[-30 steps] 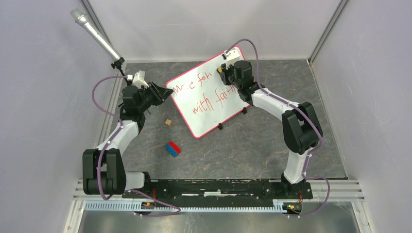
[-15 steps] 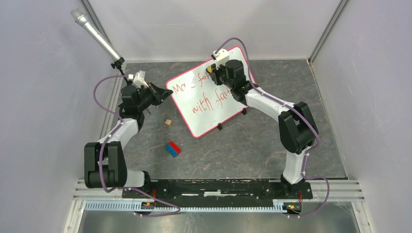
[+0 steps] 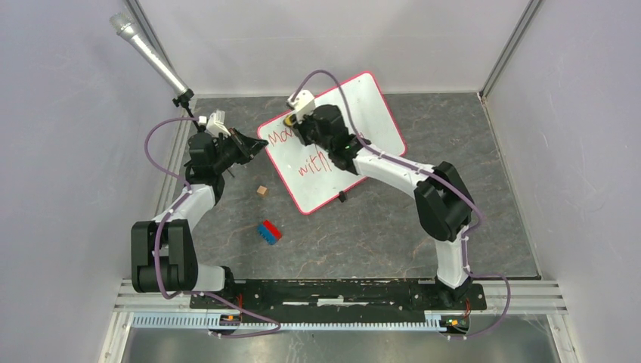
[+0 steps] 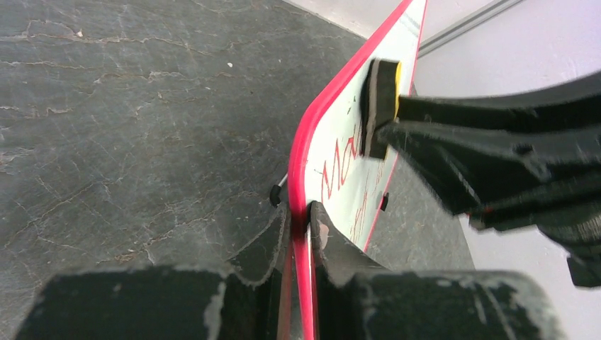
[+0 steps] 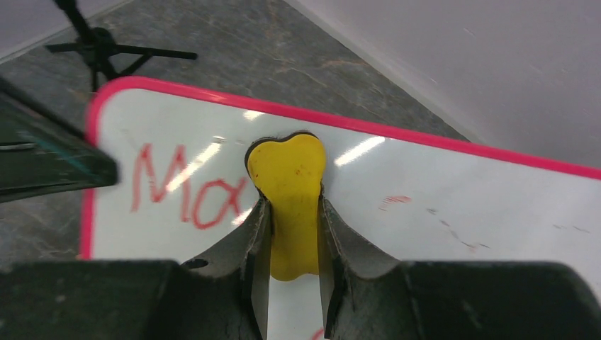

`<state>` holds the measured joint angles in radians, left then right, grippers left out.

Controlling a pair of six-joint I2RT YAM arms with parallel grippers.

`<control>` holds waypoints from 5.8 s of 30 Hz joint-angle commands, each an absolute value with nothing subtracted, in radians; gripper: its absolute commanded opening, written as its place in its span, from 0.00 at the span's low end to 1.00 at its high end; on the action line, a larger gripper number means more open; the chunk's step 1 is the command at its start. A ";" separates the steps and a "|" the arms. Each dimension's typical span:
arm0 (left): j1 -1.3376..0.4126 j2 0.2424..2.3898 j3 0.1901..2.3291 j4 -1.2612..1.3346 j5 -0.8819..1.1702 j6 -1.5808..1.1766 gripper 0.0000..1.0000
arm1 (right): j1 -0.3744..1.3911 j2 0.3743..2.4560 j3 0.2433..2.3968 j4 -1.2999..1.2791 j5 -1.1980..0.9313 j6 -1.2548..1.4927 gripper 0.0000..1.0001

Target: Erase the whiteboard

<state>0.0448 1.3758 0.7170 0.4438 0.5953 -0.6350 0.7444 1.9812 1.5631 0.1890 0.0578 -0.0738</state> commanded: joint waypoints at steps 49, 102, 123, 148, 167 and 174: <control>0.036 1.319 0.736 0.496 0.577 -0.579 0.02 | 0.720 1.923 1.370 0.312 0.187 0.125 0.22; -0.032 1.254 0.751 0.427 0.556 -0.499 0.02 | 1.011 2.104 1.715 0.094 0.550 -0.085 0.23; -0.041 1.242 0.749 0.425 0.555 -0.507 0.02 | 1.061 2.134 1.735 0.096 0.477 -0.074 0.22; -0.043 1.237 0.749 0.426 0.552 -0.509 0.02 | 1.063 2.158 1.760 0.050 0.469 0.029 0.21; -0.071 1.242 0.754 0.402 0.543 -0.488 0.02 | 1.005 2.143 1.754 0.255 0.490 -0.044 0.22; -0.081 1.237 0.753 0.389 0.534 -0.474 0.02 | 0.943 2.186 1.798 0.243 0.454 -0.002 0.22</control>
<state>-0.0383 1.2854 0.7170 0.3344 0.4309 -0.5091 1.0016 2.1269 1.7454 0.2138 0.4984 -0.0376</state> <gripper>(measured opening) 0.152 0.297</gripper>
